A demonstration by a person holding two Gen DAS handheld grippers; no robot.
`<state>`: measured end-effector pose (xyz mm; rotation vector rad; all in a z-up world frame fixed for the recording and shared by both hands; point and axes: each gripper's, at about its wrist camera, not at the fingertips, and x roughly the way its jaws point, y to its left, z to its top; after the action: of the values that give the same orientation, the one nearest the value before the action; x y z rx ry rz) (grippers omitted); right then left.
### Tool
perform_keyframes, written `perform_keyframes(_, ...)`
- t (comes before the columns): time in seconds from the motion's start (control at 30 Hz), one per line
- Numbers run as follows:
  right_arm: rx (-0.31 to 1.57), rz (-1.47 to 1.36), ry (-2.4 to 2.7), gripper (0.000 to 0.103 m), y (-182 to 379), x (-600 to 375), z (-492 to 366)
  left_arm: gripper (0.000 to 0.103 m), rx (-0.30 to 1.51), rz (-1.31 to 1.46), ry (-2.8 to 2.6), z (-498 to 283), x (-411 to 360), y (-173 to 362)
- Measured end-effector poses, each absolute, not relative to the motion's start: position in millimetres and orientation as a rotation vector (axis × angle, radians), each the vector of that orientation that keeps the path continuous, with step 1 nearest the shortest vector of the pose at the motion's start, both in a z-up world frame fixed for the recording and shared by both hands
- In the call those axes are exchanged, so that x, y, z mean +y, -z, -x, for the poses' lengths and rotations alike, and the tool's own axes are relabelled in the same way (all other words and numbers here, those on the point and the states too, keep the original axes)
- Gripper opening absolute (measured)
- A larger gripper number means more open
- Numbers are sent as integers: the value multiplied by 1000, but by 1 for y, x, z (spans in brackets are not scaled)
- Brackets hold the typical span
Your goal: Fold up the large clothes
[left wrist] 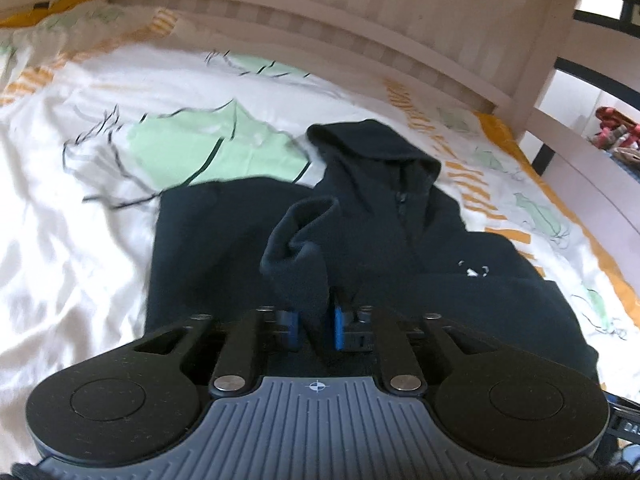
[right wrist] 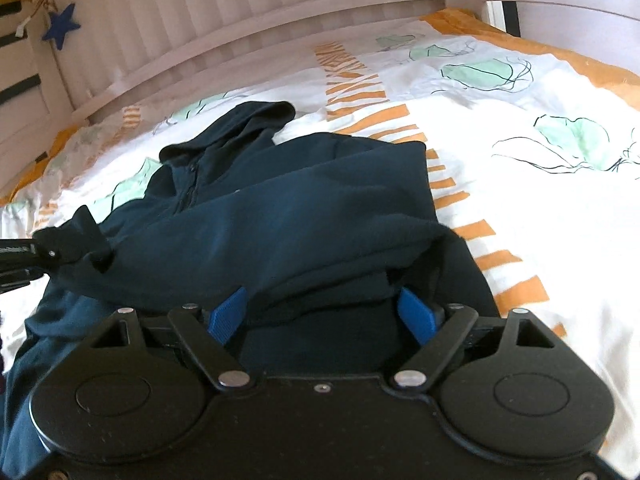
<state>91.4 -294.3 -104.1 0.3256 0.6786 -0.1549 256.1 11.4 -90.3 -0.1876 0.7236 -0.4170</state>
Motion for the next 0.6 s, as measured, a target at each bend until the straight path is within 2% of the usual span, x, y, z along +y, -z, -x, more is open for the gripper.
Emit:
perform_keyframes(0.13,690,-297,140,84,99,-287,-85,39,735,200,374,-254,29,96)
perform_keyframes(0.27,688,-282,119,84,94,-280,-78,39,728,193,334,-253,48,95)
perform_keyframes(0.4,681,-269,100,84,89,-273,-70,45,723,142,279,-252,59,87)
perform_keyframes(0.57,618,-238,83,84,74,-264,-65,48,675,114,228,-246,67,72)
perform_keyframes(0.6,597,-226,81,84,70,-263,-66,51,663,112,231,-245,66,68)
